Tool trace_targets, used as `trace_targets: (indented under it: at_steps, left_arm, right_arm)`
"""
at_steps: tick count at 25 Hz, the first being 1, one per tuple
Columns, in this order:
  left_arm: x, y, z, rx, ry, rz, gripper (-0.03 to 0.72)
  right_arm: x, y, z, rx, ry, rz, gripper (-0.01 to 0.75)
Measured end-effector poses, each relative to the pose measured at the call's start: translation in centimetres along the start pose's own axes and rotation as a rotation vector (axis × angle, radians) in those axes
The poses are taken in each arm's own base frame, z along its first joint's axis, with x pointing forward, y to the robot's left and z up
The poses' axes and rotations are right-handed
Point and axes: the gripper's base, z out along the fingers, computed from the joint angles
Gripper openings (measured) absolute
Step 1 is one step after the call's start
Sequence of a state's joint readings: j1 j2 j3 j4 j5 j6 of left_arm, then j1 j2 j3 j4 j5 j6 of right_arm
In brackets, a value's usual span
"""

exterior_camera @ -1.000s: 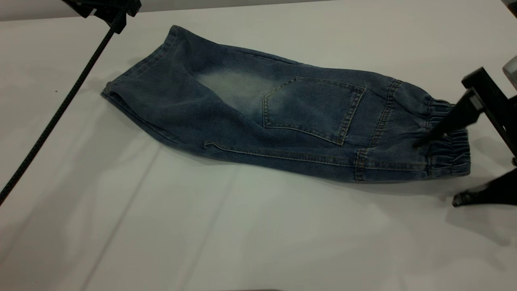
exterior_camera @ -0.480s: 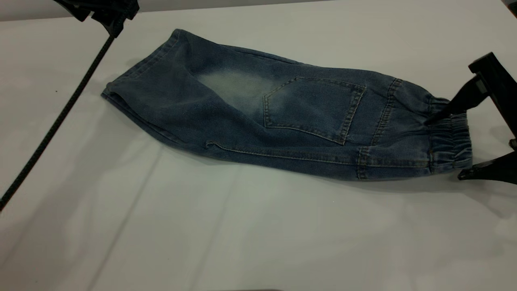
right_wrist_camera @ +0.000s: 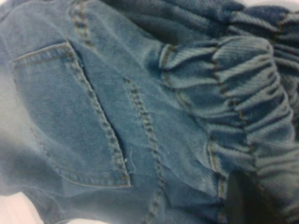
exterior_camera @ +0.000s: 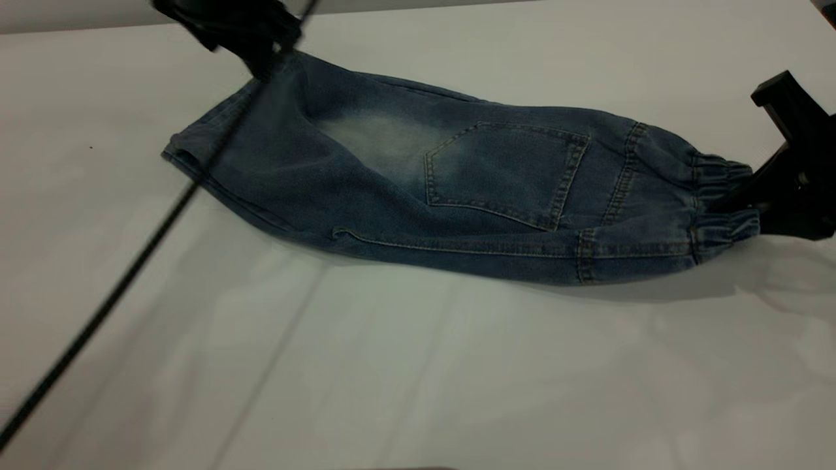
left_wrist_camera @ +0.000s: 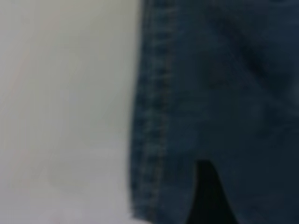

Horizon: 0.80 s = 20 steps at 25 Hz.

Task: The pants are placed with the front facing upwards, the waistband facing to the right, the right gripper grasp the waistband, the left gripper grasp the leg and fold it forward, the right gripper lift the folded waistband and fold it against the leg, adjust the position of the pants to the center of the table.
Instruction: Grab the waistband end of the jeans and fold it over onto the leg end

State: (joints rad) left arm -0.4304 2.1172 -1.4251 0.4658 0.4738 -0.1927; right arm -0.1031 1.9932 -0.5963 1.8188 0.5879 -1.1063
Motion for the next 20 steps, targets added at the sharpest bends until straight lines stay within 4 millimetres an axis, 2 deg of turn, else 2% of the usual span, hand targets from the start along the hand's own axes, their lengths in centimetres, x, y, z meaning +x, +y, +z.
trace_targets:
  at_steps: [6,13,20]
  left_arm:
    - [-0.3,-5.3,0.8,0.09,-0.01,0.043,0.42]
    - [0.7,-11.8,2.1,0.165,0.014,0.157,0.42]
    - [1.3,-17.5,2.2,0.261,-0.025,0.198,0.419]
  right_arm:
    - [-1.2,2.0,0.0,-0.103,-0.006,-0.116,0.041]
    - [-2.4,5.9,-0.6,-0.353,0.027,-0.23,0.041]
    - [-3.0,9.3,-1.7,-0.578,0.079,-0.357,0.041]
